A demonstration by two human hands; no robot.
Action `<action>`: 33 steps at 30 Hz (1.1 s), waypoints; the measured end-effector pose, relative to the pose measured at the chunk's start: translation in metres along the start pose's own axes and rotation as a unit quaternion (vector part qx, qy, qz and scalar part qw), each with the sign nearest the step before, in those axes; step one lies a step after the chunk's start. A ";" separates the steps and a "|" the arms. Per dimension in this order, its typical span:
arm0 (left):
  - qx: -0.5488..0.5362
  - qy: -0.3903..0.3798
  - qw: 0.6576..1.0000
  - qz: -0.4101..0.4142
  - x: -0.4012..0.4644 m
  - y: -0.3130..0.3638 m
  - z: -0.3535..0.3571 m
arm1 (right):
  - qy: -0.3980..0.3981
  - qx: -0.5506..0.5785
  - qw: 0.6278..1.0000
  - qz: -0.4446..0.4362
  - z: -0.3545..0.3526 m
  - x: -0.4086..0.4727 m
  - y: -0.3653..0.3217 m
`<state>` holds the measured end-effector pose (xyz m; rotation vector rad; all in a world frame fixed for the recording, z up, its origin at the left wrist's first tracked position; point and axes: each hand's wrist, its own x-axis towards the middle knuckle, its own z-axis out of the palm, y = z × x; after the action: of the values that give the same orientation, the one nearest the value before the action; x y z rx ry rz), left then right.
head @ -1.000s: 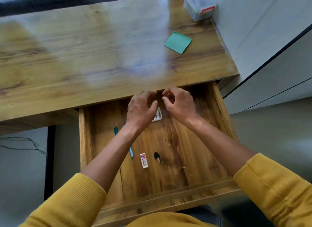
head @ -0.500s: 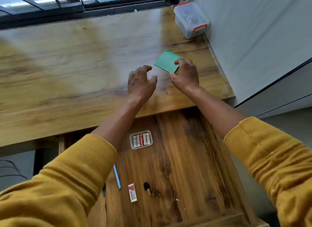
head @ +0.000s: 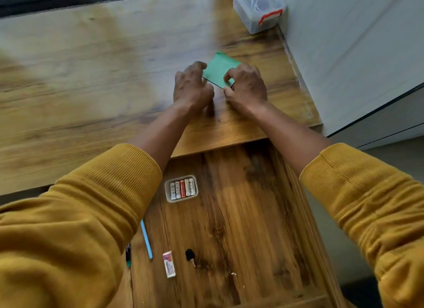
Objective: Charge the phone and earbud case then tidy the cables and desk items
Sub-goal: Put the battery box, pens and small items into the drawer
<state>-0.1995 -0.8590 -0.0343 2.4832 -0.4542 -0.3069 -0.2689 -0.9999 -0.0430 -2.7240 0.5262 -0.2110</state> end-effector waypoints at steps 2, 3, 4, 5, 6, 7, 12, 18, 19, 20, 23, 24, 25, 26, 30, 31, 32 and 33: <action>-0.013 -0.002 1.000 -0.005 0.000 0.003 0.002 | 0.003 -0.002 1.000 -0.006 0.001 -0.002 0.001; -0.021 0.001 1.000 -0.010 0.000 0.004 0.002 | 0.006 -0.002 1.000 -0.008 0.002 -0.003 0.002; -0.033 0.006 0.999 -0.017 -0.001 0.006 0.002 | 0.011 -0.002 1.000 -0.010 0.003 -0.004 0.002; -0.052 0.012 0.998 -0.026 -0.002 0.008 0.002 | 0.019 0.000 1.000 -0.011 0.004 -0.006 0.003; -0.083 0.018 0.996 -0.037 -0.002 0.009 0.001 | 0.029 0.000 1.000 -0.012 0.006 -0.007 0.002; -0.123 0.023 0.991 -0.048 -0.003 0.011 0.000 | 0.039 -0.002 0.999 -0.014 0.007 -0.009 0.002; -0.266 0.049 0.957 -0.106 -0.009 0.022 -0.009 | 0.061 -0.007 0.998 -0.009 0.008 -0.013 -0.001; -0.287 0.074 0.953 -0.066 -0.033 0.029 -0.030 | 0.134 0.052 0.990 0.015 -0.012 -0.026 -0.010; -0.272 0.087 0.957 -0.051 -0.040 0.029 -0.035 | 0.142 0.070 0.987 0.009 -0.017 -0.031 -0.014; -0.257 0.103 0.960 -0.034 -0.047 0.029 -0.041 | 0.146 0.091 0.985 0.002 -0.023 -0.037 -0.017; -0.230 0.149 0.962 0.020 -0.071 0.027 -0.059 | 0.171 0.190 0.967 -0.002 -0.046 -0.060 -0.030; -0.231 0.161 0.959 0.034 -0.080 0.025 -0.065 | 0.183 0.237 0.954 0.002 -0.054 -0.069 -0.035; -0.237 0.171 0.955 0.044 -0.089 0.022 -0.069 | 0.189 0.283 0.940 0.002 -0.061 -0.079 -0.040; -0.248 0.176 0.951 0.049 -0.099 0.018 -0.072 | 0.188 0.323 0.928 -0.001 -0.066 -0.089 -0.046; -0.327 0.156 0.932 0.023 -0.142 -0.005 -0.073 | 0.123 0.452 0.883 0.023 -0.071 -0.132 -0.062; -0.342 0.149 0.928 0.006 -0.155 -0.012 -0.071 | 0.101 0.471 0.875 0.039 -0.069 -0.143 -0.065; -0.347 0.142 0.927 -0.014 -0.169 -0.021 -0.068 | 0.081 0.484 0.870 0.055 -0.064 -0.155 -0.067; -0.351 0.129 0.927 -0.035 -0.183 -0.029 -0.064 | 0.064 0.492 0.865 0.070 -0.059 -0.166 -0.067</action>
<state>-0.3394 -0.7333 0.0203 1.7989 -0.1081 -0.1298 -0.4119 -0.8967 0.0235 -1.6727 0.4678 -0.4710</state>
